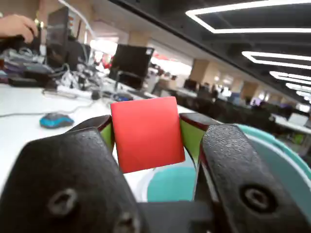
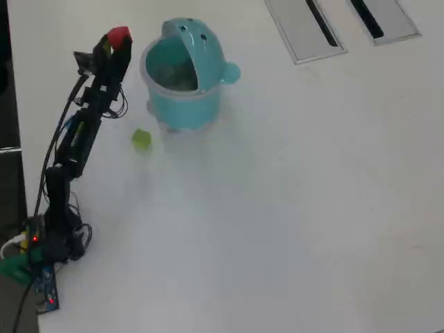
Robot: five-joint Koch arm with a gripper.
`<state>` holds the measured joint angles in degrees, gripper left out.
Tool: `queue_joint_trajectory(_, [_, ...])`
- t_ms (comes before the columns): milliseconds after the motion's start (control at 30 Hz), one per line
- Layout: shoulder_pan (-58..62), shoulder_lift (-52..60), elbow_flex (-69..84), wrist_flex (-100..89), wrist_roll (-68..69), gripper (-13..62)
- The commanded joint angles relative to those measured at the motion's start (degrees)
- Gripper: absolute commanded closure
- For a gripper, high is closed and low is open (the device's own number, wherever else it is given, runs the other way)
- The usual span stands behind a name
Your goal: Grasp RGB lego blocks and put them in the bin one by one.
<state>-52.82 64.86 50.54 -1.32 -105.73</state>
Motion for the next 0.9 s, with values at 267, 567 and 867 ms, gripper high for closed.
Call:
queue_joint_trajectory(267, [2.8,-11.0,-20.1,-3.3,1.4,38.5])
queue_joint_trajectory(567, [6.7,-13.4,-20.0,-3.3,1.3,34.8])
queue_joint_trajectory(867, [8.4,-13.7,-19.4,-2.2,0.2,19.3])
